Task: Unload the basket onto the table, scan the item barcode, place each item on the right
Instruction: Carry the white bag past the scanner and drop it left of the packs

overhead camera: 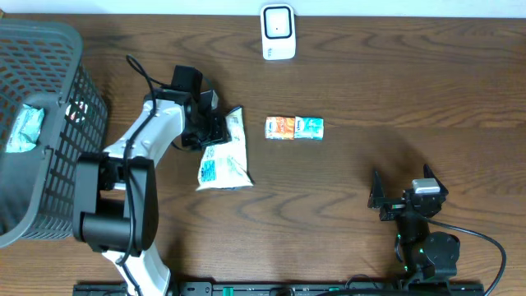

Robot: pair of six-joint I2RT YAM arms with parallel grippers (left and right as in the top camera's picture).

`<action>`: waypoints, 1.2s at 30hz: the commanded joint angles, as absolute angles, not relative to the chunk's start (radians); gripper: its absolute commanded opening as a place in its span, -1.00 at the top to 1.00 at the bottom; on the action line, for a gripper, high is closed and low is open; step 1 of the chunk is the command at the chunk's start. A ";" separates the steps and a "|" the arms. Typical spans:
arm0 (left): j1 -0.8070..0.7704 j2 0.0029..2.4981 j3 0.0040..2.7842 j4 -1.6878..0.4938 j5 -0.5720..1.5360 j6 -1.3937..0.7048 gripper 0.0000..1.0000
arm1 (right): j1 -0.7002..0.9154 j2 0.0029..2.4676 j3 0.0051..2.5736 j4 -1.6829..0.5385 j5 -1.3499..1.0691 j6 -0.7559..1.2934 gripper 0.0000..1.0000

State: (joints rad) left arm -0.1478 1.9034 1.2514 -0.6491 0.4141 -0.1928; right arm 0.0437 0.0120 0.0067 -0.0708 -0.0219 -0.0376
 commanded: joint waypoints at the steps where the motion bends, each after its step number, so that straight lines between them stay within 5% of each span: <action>1: -0.147 1.940 1.246 -0.590 0.450 -0.204 0.63 | 0.040 0.007 0.006 -0.075 -0.017 -0.046 -0.98; 3: -0.147 1.946 1.246 -0.538 0.450 -0.232 0.85 | 0.040 0.007 0.006 -0.075 -0.017 -0.046 -0.99; 11: -0.147 1.946 1.248 -0.246 0.480 -0.456 0.85 | 0.040 0.007 0.006 -0.075 -0.017 -0.046 -0.99; 18: -0.163 1.946 1.248 -0.202 0.573 -0.433 0.83 | 0.040 0.007 0.006 -0.075 -0.017 -0.046 -0.99; 29: -0.120 1.860 1.316 -0.360 0.574 -0.303 0.23 | 0.040 0.007 0.006 -0.075 -0.017 -0.046 -0.99; 34: -0.051 1.684 1.409 -0.474 0.572 -0.247 -0.18 | 0.040 0.007 0.006 -0.075 -0.017 -0.046 -0.98; 36: -0.015 1.592 1.443 -0.482 0.572 -0.246 -0.50 | 0.040 0.007 0.006 -0.075 -0.017 -0.046 -0.99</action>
State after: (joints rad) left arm -0.0589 1.7599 1.3476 -0.4751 0.5625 -0.2855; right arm 0.0437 0.0120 0.0067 -0.0708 -0.0216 -0.0376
